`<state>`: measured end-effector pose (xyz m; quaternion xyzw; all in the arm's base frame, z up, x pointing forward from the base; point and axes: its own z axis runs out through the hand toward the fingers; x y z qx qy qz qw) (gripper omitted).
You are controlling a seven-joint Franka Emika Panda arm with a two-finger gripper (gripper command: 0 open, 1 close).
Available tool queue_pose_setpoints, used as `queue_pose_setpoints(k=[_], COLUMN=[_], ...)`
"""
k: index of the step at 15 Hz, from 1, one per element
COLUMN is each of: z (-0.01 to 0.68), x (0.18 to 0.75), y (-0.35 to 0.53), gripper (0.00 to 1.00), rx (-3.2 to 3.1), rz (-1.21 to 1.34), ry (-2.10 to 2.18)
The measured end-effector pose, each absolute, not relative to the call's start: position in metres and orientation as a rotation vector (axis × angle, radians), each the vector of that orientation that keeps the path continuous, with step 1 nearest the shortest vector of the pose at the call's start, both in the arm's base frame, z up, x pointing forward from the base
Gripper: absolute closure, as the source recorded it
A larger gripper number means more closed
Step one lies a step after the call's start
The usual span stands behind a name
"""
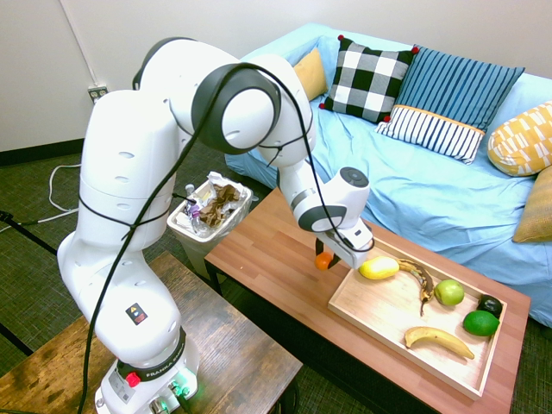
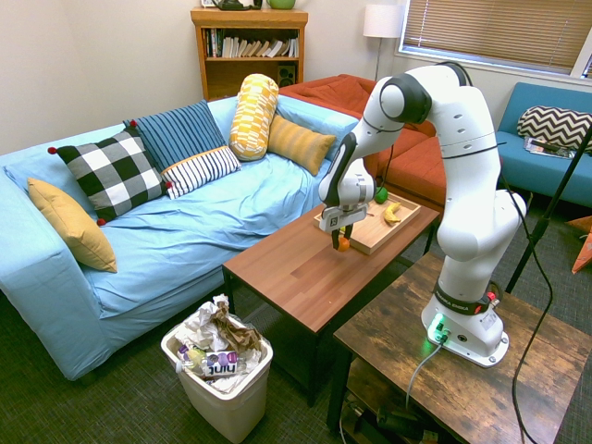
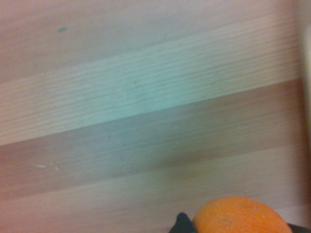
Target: Put the tangerine in the tray
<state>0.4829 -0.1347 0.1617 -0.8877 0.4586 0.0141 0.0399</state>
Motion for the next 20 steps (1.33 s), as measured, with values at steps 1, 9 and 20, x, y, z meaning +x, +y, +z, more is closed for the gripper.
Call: queue_pose_setpoints(k=[1, 9, 20], z=[0.183, 0.219, 0.113], x=[0.482, 0.47, 0.514], y=[-0.151, -0.301, -0.319], gripper=[1.0, 1.0, 1.0], rx=[-2.701, -2.56, -2.528], rz=[0.023, -0.047, 0.045], ry=[1.428, 1.717, 1.795])
